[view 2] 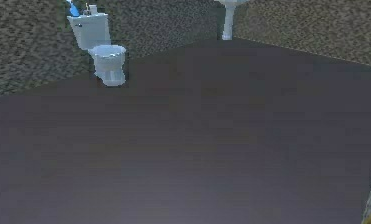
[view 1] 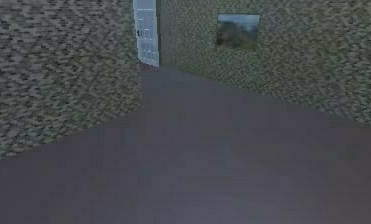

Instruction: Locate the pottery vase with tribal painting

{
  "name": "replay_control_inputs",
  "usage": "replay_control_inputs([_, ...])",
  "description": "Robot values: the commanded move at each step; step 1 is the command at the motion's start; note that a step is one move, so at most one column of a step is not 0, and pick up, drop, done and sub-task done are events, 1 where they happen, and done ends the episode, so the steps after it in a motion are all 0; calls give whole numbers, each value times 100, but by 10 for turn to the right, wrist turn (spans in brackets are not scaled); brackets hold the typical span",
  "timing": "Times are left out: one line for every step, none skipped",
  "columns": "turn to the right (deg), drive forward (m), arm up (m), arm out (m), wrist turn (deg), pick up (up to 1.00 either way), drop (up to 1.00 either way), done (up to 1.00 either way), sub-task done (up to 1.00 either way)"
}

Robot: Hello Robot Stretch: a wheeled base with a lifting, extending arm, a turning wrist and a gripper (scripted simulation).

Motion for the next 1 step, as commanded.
replay_control_inputs([0, 45, 0, 0, 0, 0, 0, 0, 0])
